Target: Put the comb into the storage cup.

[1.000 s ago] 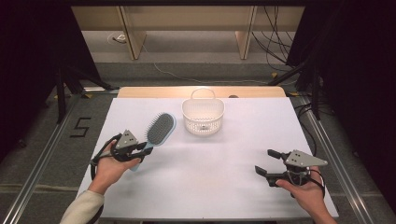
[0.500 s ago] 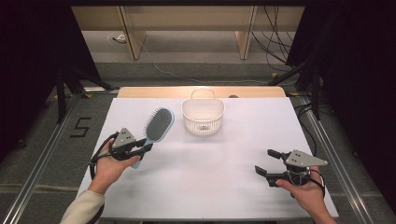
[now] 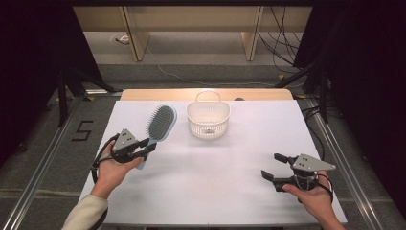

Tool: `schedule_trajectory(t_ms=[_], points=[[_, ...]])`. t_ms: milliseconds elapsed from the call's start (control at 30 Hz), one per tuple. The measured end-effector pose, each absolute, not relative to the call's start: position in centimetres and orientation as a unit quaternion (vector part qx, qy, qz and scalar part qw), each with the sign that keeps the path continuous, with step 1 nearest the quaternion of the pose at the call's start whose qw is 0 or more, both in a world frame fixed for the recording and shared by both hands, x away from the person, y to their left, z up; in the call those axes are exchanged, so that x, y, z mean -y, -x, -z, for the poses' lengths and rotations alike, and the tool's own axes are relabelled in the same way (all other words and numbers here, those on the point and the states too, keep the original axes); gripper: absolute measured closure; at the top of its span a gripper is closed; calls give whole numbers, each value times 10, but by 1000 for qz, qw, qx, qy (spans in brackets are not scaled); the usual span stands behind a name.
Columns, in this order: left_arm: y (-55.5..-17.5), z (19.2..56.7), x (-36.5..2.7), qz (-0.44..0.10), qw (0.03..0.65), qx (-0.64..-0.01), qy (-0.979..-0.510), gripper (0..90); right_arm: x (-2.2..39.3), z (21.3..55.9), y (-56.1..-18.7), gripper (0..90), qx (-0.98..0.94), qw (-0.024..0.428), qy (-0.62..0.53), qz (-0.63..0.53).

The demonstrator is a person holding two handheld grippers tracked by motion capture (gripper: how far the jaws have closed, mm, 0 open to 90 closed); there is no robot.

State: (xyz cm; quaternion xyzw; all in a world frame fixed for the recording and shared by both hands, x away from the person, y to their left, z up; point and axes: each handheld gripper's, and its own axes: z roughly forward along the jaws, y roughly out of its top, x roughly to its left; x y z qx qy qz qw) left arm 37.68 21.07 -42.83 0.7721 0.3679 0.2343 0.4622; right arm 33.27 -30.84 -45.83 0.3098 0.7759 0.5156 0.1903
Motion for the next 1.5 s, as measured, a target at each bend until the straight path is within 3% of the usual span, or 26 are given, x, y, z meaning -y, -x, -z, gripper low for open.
schedule_trajectory(t_ms=[1500], points=[[-383, 420, -202, -259, 491, -377, -741, 697, 308, 458, -333, 193, -776, 192, -308, -516]])
